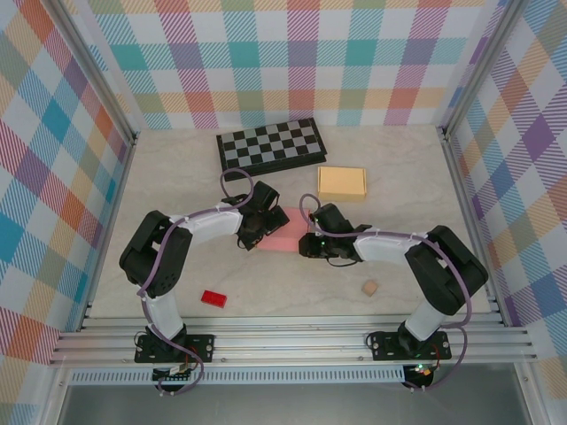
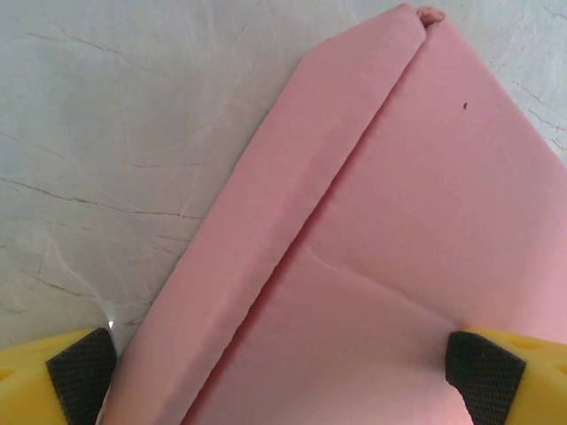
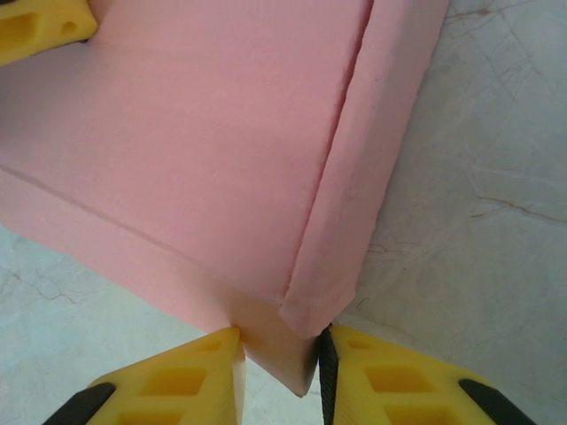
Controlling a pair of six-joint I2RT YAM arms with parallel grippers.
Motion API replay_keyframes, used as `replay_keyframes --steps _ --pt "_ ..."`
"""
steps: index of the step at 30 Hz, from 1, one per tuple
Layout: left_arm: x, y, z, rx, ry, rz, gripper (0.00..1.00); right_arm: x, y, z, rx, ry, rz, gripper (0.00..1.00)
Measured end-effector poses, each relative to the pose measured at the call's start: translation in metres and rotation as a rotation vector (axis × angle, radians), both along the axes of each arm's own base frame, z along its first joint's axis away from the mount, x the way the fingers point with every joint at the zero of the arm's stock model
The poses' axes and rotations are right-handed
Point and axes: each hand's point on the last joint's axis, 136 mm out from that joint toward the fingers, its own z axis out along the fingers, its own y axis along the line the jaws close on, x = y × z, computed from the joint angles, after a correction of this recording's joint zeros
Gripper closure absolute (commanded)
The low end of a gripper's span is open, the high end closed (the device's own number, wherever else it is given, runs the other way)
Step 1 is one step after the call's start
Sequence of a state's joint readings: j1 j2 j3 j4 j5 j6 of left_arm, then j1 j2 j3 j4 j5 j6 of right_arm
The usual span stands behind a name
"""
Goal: Fold the paper box
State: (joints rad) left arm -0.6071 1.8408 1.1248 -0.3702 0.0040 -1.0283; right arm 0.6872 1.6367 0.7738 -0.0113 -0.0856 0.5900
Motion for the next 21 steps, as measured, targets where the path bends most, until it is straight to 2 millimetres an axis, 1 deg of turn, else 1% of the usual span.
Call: replay_keyframes --steps 10,15,21 --pt "0.001 -0.001 0.001 -0.004 -0.002 -0.001 0.0 0.008 -0.007 -0.005 -0.045 -0.025 -0.056 0.7" --pt "0.001 -0.002 0.001 -0.005 -0.002 -0.002 0.0 0.01 -0.007 -0.012 -0.043 -0.005 -0.092 0.7" --pt "0.002 -0.002 0.001 -0.006 -0.004 -0.002 0.0 0.013 -0.008 -0.013 -0.012 0.007 -0.164 0.67"
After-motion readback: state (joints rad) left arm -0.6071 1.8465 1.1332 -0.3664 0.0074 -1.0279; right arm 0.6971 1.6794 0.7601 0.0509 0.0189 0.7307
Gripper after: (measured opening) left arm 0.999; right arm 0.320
